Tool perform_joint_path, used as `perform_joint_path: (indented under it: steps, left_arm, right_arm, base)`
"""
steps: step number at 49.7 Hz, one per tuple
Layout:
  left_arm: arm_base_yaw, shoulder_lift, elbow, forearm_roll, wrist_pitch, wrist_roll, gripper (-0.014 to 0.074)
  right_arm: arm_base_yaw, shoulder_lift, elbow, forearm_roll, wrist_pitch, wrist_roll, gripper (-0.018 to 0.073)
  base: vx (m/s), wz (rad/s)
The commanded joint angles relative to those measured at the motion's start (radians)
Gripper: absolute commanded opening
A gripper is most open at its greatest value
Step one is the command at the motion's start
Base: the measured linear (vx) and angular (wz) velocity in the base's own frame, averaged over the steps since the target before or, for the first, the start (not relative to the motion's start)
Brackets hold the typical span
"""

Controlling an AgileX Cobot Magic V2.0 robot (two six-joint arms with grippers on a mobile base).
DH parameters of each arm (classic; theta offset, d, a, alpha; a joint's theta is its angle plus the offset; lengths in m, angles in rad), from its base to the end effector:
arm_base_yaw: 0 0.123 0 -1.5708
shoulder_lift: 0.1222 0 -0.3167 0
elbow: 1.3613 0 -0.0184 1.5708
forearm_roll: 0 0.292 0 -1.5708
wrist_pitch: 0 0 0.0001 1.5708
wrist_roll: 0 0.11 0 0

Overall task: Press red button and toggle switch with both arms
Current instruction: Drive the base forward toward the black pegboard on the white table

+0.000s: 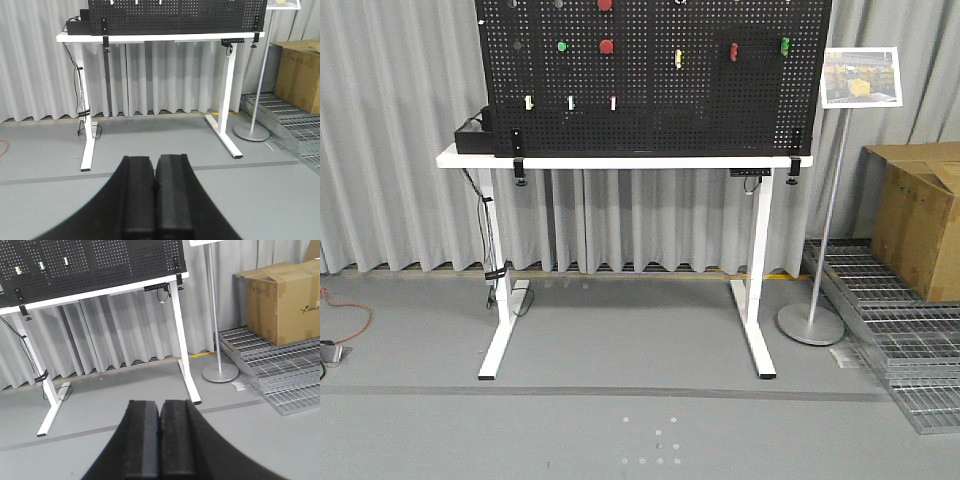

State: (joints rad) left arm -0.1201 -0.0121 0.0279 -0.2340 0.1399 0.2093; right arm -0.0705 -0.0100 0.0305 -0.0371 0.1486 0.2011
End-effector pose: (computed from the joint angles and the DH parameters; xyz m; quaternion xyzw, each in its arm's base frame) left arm 0.0838 -0.0137 0.1898 0.0466 0.7281 -0.0605 0.6812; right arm 0.0848 -0.0066 0.1872 0.0880 0.7301 0.0298 0.6770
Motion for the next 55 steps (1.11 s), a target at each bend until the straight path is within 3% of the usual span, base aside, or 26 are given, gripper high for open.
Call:
perform_joint_path:
  steps: [1, 55]
  left_arm:
    - [-0.001, -0.015, 0.034, -0.004, -0.084, -0.008, 0.0002]
    - [-0.001, -0.015, 0.034, -0.004, -0.084, -0.008, 0.0002]
  right_arm:
    - [-0.005, -0.017, 0.011, -0.011, -0.085, -0.002, -0.0003]
    - [-0.005, -0.017, 0.011, -0.011, -0.085, -0.002, -0.0003]
  base:
    - [0.0, 0.0]
    - [0.06, -0.01]
